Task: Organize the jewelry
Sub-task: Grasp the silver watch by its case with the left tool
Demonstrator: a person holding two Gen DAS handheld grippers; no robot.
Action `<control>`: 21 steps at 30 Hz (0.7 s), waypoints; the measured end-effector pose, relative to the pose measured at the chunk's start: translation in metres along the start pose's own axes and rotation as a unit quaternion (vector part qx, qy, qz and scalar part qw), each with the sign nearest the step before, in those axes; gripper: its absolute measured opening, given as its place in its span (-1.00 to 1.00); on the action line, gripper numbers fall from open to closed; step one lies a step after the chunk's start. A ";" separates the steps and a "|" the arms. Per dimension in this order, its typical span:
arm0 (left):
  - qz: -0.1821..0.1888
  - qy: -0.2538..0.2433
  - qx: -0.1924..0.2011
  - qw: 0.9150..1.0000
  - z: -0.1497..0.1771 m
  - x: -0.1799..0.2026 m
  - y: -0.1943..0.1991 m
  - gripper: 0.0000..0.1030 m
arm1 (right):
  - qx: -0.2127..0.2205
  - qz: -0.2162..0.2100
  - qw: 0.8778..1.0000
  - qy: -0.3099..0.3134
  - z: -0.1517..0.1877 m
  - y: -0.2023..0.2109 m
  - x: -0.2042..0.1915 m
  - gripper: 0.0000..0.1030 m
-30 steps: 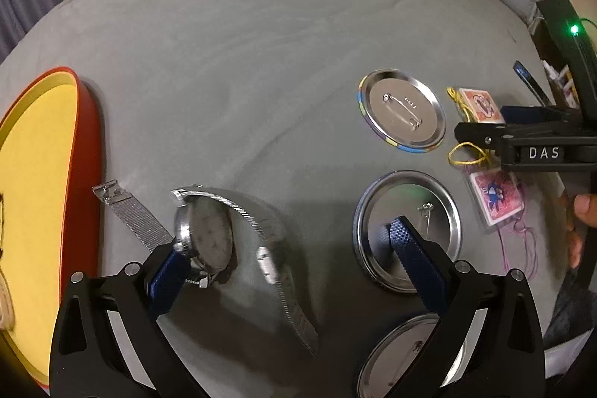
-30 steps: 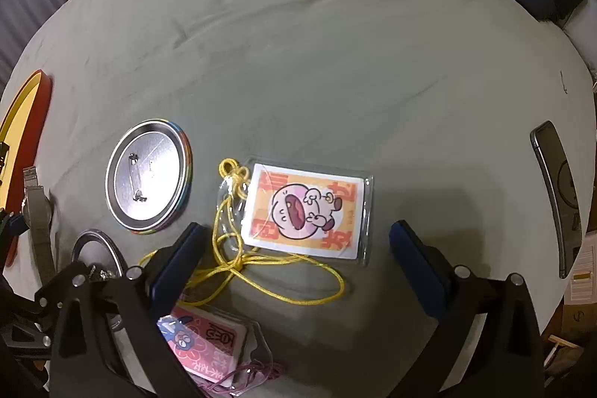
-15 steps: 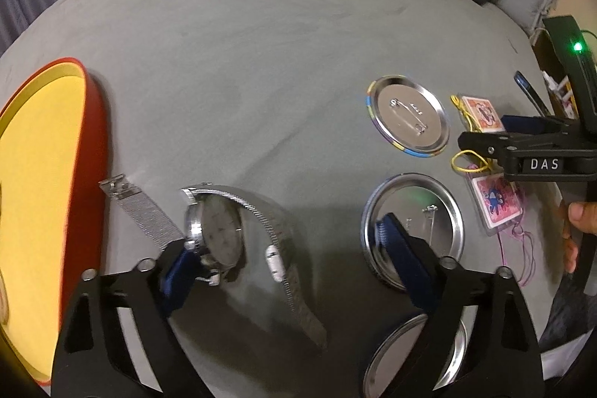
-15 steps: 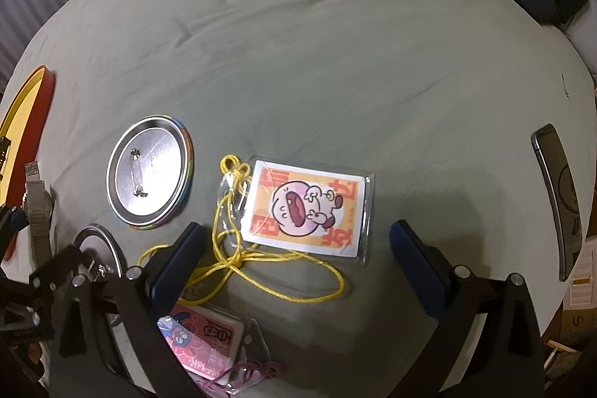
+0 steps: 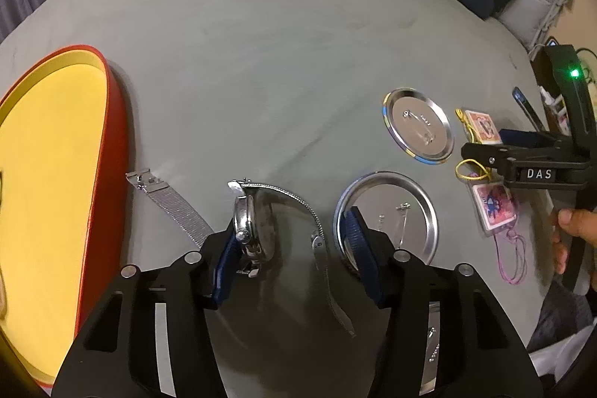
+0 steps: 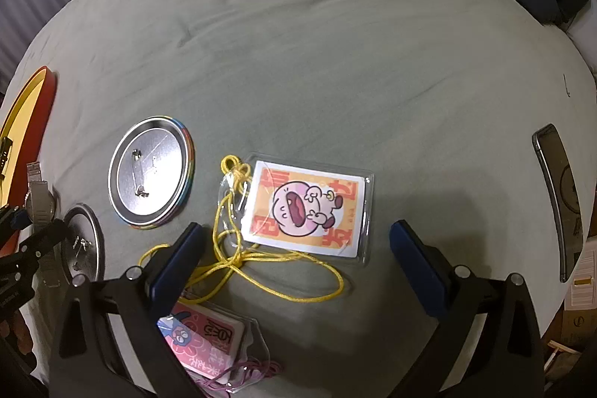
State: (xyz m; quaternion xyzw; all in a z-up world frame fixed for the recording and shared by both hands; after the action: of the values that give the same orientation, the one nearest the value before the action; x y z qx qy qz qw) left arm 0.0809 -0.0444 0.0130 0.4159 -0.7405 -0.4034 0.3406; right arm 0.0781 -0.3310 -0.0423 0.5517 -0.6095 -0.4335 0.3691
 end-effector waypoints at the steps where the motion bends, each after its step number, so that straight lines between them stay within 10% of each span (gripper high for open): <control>1: 0.003 0.000 0.001 1.000 0.000 -0.001 0.001 -0.10 | 0.000 0.000 1.000 0.000 0.000 0.000 0.000 0.86; 21: 0.063 0.035 0.007 0.997 -0.002 -0.012 0.006 -0.21 | 0.000 0.000 1.000 -0.001 0.000 0.000 -0.004 0.86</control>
State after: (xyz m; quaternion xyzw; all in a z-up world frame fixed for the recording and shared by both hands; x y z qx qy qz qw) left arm 0.0856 -0.0319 0.0174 0.3851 -0.7556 -0.3611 0.3879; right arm 0.0787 -0.3274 -0.0421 0.5514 -0.6096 -0.4342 0.3685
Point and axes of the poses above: each gripper's, at about its wrist camera, not at the fingertips, and y roughly against the way its jaws point, x to its right, z to its underside, the point moved 4 cm from there along -y, roughly the way its jaws point, and after that the axes turned 2 degrees about y, right-handed, at the moved point
